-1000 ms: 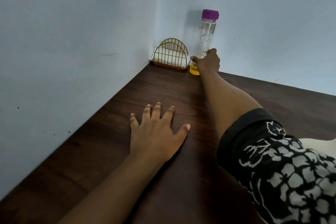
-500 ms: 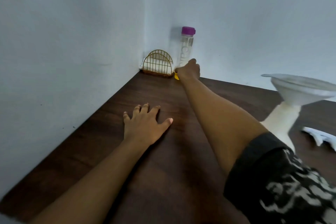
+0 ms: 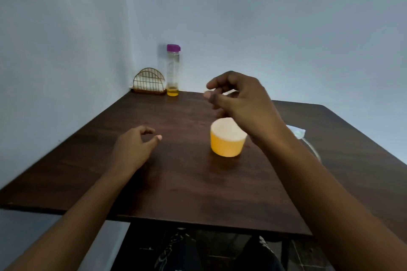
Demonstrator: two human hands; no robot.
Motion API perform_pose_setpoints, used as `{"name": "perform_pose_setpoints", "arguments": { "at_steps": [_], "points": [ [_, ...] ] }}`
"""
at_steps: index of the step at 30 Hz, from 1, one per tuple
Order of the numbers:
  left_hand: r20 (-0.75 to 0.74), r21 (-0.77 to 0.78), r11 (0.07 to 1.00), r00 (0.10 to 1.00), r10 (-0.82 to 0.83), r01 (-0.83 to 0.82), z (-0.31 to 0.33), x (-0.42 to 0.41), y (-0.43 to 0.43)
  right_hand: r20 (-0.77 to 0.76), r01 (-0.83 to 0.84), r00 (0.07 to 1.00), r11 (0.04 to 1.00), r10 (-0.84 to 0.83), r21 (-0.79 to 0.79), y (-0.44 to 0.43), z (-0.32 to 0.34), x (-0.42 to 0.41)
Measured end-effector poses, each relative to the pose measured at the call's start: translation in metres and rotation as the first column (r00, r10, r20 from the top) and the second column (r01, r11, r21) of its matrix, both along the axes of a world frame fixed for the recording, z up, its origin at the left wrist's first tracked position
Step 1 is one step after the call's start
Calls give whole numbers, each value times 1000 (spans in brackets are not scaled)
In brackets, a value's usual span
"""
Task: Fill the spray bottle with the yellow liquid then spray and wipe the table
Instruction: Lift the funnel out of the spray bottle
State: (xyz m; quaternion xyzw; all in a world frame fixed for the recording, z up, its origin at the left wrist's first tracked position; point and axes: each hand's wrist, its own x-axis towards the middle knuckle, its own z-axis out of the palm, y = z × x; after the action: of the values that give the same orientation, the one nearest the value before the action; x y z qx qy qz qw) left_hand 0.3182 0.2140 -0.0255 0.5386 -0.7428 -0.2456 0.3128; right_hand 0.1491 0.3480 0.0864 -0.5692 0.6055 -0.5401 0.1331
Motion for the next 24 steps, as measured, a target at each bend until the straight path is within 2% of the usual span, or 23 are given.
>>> {"name": "perform_pose_setpoints", "arguments": {
  "at_steps": [2, 4, 5, 6, 7, 9, 10, 11, 14, 20, 24],
  "points": [
    [-128, -88, 995, 990, -52, 41, 10, -4, 37, 8, 62, 998, 998, -61, -10, 26, 1, -24],
    [-232, -144, 978, 956, -180, 149, 18, -19, 74, 11, 171, 985, 985, -171, -1, 46, -4, -56],
    [-284, -114, 967, 926, -251, 227, 20, -31, 86, 6, 232, 973, 973, -233, 12, 53, -8, -75],
    [-362, -9, 943, 878, -313, 332, 20, -46, 96, -1, 290, 957, 956, -290, 36, 57, -13, -96],
    [-450, 152, 877, 822, -349, 456, 19, -61, 103, -5, 339, 940, 938, -340, 74, 59, -20, -117],
    [-546, 468, 619, 757, -359, 631, 17, -93, 112, -9, 425, 903, 889, -430, 173, 60, -38, -163],
    [-546, 552, 513, 750, -373, 657, 15, -107, 114, -17, 463, 882, 857, -472, 224, 58, -47, -186],
    [-523, 586, 464, 747, -409, 664, 13, -122, 114, -31, 497, 860, 824, -509, 270, 55, -56, -206],
    [-460, 577, 474, 744, -485, 666, 5, -160, 122, -111, 555, 821, 739, -560, 382, 40, -73, -245],
    [-532, 449, 639, 761, -371, 625, 0, -213, 145, -235, 549, 819, 593, -524, 590, 3, -83, -265],
    [-512, 459, 629, 765, -389, 627, 0, -226, 147, -244, 550, 811, 549, -532, 630, -13, -96, -277]
  ]
}}
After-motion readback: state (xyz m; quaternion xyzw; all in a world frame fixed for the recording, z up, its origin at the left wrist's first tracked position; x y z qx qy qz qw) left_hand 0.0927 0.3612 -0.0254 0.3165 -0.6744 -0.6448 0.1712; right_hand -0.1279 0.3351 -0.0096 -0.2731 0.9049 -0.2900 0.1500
